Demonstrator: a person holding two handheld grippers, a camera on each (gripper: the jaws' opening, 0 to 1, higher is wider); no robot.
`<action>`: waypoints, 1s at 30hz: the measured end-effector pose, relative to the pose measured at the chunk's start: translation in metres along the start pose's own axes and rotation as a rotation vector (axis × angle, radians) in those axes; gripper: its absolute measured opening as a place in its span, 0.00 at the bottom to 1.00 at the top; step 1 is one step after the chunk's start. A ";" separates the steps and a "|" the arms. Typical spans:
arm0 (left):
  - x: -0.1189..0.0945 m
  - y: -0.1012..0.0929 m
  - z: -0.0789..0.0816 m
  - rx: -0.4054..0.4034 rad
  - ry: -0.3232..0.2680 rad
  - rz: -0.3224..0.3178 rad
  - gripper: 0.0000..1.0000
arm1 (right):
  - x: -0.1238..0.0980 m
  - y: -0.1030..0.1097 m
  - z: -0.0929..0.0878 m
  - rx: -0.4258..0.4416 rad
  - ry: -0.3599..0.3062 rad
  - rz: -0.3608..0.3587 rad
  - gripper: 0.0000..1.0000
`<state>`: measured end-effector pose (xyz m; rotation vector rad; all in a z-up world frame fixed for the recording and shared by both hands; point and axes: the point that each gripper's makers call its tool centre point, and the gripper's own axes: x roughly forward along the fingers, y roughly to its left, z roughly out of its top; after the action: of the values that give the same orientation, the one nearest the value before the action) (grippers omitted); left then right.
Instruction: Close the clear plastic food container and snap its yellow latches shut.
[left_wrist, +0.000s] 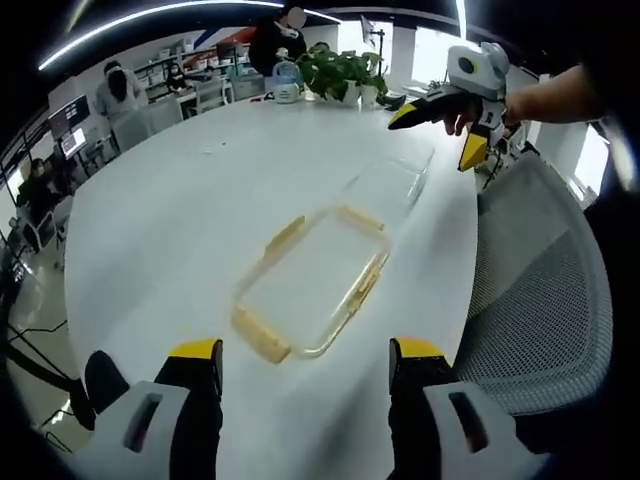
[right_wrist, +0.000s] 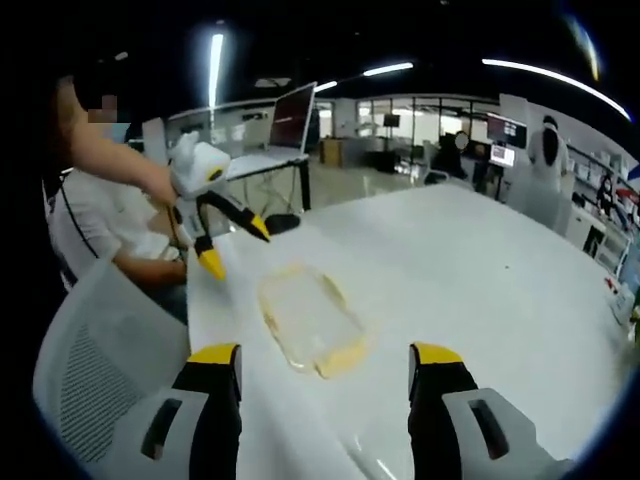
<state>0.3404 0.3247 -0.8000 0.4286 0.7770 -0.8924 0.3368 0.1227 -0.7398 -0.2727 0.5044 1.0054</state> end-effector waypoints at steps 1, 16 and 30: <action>0.000 0.001 -0.001 0.002 0.004 -0.002 0.67 | 0.001 0.000 -0.001 -0.006 0.007 0.003 0.68; 0.018 0.014 -0.007 0.098 0.089 -0.049 0.67 | 0.015 -0.002 -0.016 -0.038 0.081 0.041 0.66; 0.027 0.023 -0.010 0.151 0.128 -0.084 0.65 | 0.026 -0.006 -0.018 -0.061 0.110 0.066 0.66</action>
<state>0.3655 0.3300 -0.8266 0.5941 0.8521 -1.0138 0.3482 0.1308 -0.7691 -0.3697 0.5860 1.0749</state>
